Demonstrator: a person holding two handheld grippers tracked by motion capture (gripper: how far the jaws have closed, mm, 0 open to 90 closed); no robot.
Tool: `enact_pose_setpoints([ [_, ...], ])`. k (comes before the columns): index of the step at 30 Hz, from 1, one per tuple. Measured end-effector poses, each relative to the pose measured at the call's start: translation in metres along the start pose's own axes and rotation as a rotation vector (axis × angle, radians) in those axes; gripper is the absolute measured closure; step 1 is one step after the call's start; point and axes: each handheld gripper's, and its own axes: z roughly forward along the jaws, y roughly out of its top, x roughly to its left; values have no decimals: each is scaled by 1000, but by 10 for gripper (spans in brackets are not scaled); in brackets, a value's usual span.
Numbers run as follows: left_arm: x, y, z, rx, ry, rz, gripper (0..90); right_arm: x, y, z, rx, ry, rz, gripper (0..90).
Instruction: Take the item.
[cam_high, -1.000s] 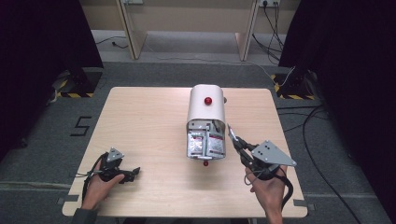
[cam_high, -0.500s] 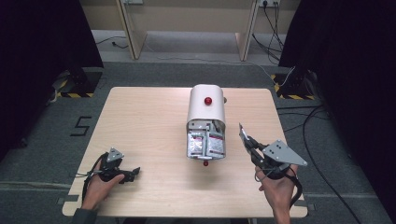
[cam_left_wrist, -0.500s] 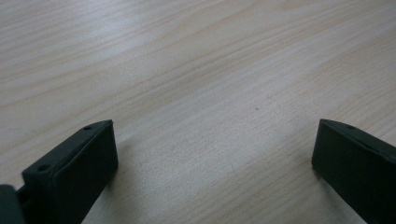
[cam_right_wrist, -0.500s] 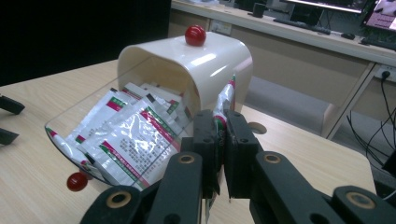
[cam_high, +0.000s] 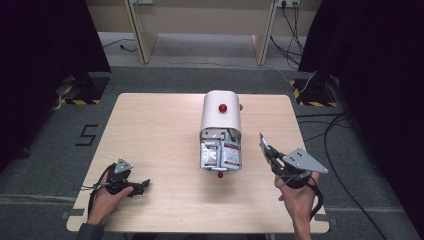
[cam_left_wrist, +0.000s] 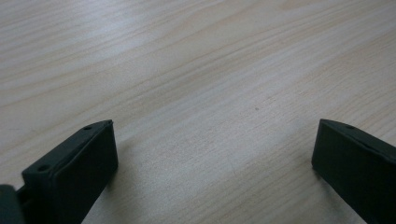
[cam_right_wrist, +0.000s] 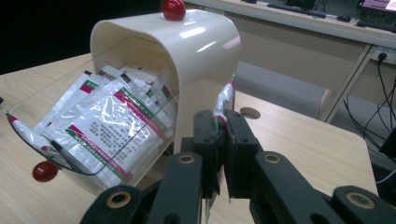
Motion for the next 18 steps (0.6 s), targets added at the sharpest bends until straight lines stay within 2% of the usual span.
enact_pose_setpoints([
  [12,0,0,0,1,0,2,0,-9,-10,7,30,-21,14,852],
  [18,0,0,0,1,0,1,0,-21,-24,16,71,-41,46,852],
])
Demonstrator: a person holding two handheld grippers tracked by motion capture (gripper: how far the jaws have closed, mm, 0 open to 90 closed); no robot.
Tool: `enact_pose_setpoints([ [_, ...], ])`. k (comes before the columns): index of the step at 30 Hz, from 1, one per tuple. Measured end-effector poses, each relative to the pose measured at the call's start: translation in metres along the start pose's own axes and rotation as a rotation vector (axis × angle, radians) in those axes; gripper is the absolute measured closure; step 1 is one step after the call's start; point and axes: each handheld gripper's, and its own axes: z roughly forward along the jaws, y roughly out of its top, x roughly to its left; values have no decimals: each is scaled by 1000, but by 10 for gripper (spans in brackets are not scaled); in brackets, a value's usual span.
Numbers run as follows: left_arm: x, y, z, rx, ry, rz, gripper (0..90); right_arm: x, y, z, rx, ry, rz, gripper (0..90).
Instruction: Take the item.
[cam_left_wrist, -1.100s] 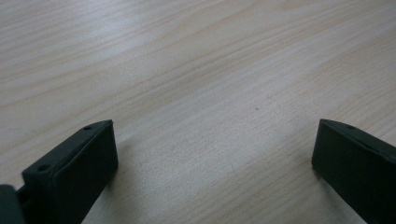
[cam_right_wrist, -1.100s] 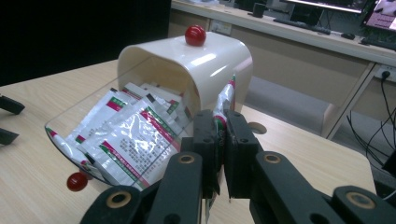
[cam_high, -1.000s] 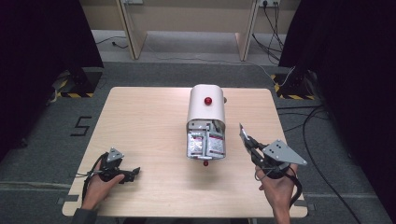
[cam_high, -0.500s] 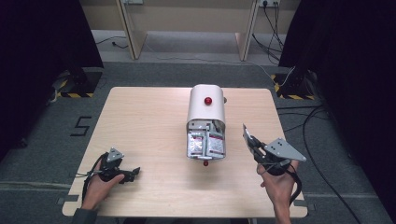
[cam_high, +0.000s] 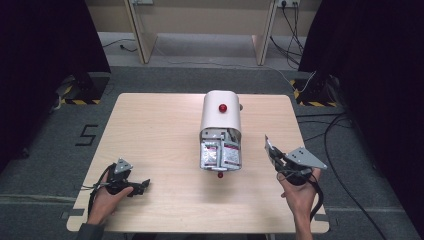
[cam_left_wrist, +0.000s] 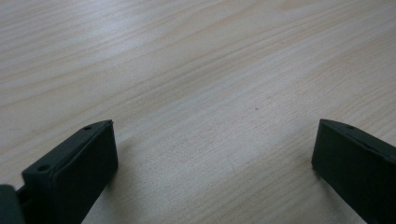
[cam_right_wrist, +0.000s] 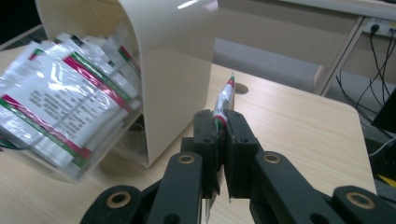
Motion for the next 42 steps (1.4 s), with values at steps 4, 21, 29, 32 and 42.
enact_pose_setpoints([
  [4,0,0,0,0,0,0,0,-4,-5,4,17,-9,10,852],
  [21,0,0,0,0,0,0,0,-11,-15,12,45,-24,12,852],
  [29,0,0,0,0,0,0,0,-16,-23,17,65,-37,22,852],
  [32,0,0,0,0,0,0,0,-20,-26,19,73,-41,29,852],
  [42,0,0,0,0,0,0,0,-24,-36,27,104,-55,32,851],
])
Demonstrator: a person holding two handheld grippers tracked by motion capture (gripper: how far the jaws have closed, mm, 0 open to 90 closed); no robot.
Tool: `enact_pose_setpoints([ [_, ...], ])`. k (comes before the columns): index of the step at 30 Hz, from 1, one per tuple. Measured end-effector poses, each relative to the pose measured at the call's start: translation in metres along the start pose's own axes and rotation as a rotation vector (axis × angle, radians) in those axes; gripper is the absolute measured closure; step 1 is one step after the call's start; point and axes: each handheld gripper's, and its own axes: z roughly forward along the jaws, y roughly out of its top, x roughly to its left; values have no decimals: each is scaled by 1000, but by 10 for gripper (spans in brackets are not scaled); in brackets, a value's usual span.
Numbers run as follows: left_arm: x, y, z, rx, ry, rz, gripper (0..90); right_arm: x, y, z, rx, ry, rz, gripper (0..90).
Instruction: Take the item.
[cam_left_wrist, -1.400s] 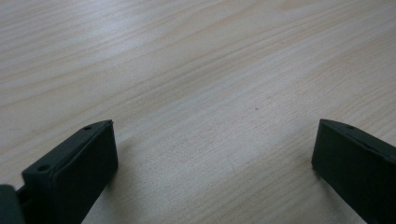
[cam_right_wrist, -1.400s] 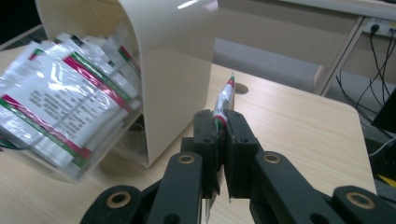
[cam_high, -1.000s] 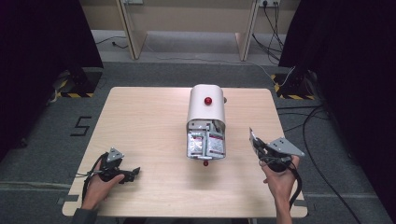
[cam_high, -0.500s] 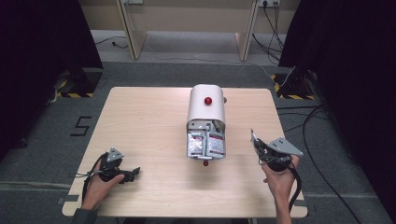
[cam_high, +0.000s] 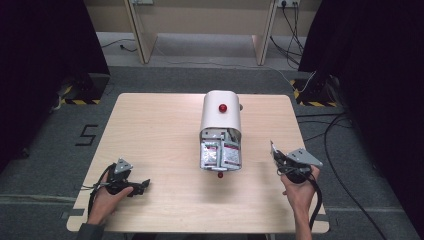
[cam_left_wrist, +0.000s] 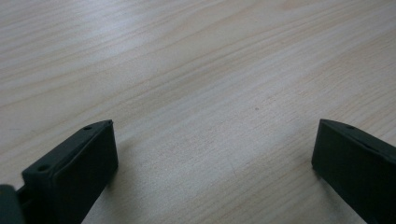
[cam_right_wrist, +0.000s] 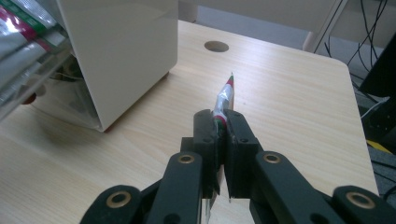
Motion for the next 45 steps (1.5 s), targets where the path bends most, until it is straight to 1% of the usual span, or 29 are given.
enact_pose_setpoints([
  [6,0,0,0,0,0,0,0,-4,-4,2,8,-9,9,851],
  [11,0,0,0,1,0,0,0,-9,-7,2,11,-33,10,851],
  [17,0,0,0,0,0,0,0,-10,-11,6,29,-48,3,851],
  [23,0,0,0,0,0,0,0,-10,-12,5,31,-55,5,851],
  [24,0,0,0,0,0,0,0,-11,-13,6,32,-58,-6,850],
  [33,0,0,0,0,0,0,0,-8,-16,12,60,-67,-27,850],
  [34,0,0,0,0,0,0,0,-8,-17,14,68,-72,-38,850],
  [39,0,0,0,0,0,0,0,-5,-19,19,85,-71,-52,849],
  [43,0,0,0,0,0,0,0,2,-20,25,106,-63,-93,844],
  [45,0,0,0,0,0,0,0,4,-20,27,116,-52,-101,835],
])
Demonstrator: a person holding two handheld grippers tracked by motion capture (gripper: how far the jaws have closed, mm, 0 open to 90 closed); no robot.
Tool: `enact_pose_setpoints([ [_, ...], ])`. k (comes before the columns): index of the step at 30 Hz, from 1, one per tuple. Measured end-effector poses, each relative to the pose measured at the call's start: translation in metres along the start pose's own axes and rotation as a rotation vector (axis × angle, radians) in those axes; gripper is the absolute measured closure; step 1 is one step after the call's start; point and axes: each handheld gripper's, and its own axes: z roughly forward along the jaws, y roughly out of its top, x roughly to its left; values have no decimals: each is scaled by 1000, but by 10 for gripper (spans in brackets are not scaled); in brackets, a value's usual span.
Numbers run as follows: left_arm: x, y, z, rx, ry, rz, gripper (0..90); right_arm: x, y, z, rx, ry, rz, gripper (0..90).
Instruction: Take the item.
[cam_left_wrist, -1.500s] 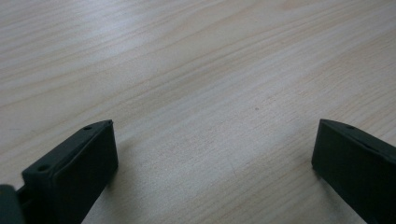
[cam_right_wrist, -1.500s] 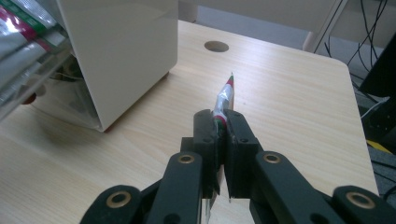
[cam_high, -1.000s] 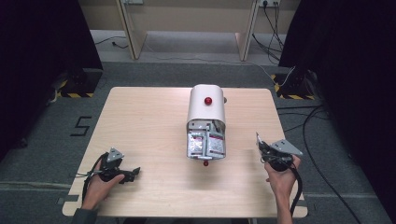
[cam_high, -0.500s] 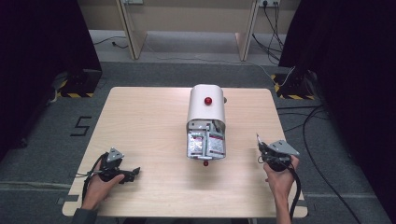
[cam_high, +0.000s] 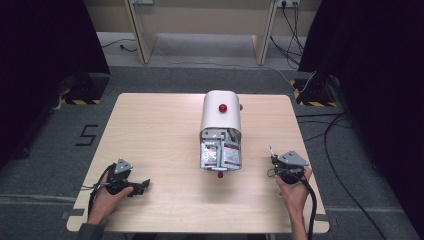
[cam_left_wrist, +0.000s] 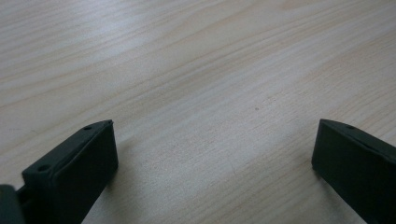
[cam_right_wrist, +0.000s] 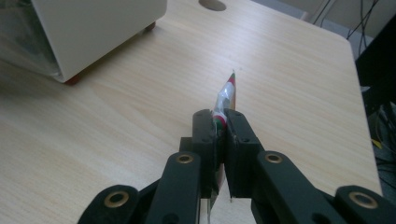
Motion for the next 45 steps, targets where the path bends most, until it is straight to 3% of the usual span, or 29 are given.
enact_pose_setpoints([
  [10,0,0,0,0,-1,0,0,8,-4,10,39,10,-31,827],
  [20,0,0,0,0,-1,1,0,9,-4,12,38,10,-35,813],
  [29,0,0,0,0,-1,1,0,10,-6,18,45,57,33,679],
  [35,0,0,0,0,-1,1,0,8,-8,20,53,63,57,618],
  [39,0,0,0,0,-1,1,0,5,-10,21,58,59,94,558],
  [40,0,0,0,0,-1,1,0,5,-11,22,69,58,126,526],
  [45,0,0,0,1,0,2,0,4,-10,21,67,62,141,491],
])
